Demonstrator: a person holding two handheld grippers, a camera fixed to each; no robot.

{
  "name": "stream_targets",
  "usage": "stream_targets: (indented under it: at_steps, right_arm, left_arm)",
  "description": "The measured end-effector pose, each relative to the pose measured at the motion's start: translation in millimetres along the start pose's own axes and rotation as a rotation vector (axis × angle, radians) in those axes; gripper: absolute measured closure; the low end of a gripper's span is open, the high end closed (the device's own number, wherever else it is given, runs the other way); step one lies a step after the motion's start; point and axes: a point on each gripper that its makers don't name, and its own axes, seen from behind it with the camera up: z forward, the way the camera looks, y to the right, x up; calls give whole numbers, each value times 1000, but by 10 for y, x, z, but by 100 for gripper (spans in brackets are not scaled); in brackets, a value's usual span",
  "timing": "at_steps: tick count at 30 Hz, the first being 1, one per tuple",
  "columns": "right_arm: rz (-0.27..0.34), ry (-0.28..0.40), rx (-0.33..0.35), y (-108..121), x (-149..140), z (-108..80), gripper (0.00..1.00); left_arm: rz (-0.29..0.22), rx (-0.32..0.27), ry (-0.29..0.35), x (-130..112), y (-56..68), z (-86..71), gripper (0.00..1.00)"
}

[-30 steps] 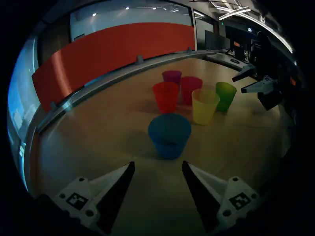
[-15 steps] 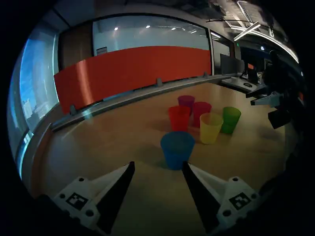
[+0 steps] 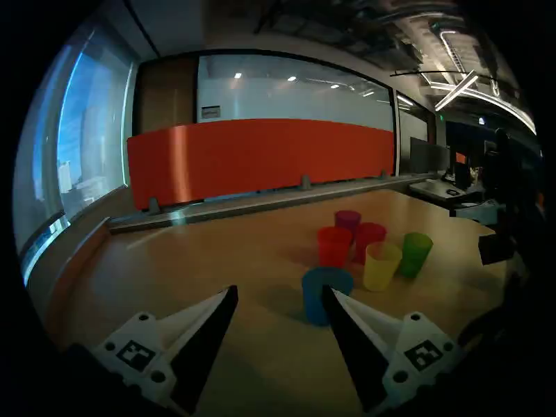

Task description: Pour water

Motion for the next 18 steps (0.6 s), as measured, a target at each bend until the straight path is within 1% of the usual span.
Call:
stream_targets:
  at_steps: [5,11,14,18]
  right_arm:
    - [-8,42,-80,108,38,14,1]
    - [-7,86,-165,219,100,50,1]
    - [1,118,-205,277,159,59,1]
    - [18,158,-261,382,248,58,1]
  left_arm:
    - [-16,70,59,86,-148,-68,11]
    - [-28,142,108,189,-283,-112,11]
    - [-22,181,137,255,-344,-147,11]
    - [-16,229,182,354,-383,-193,11]
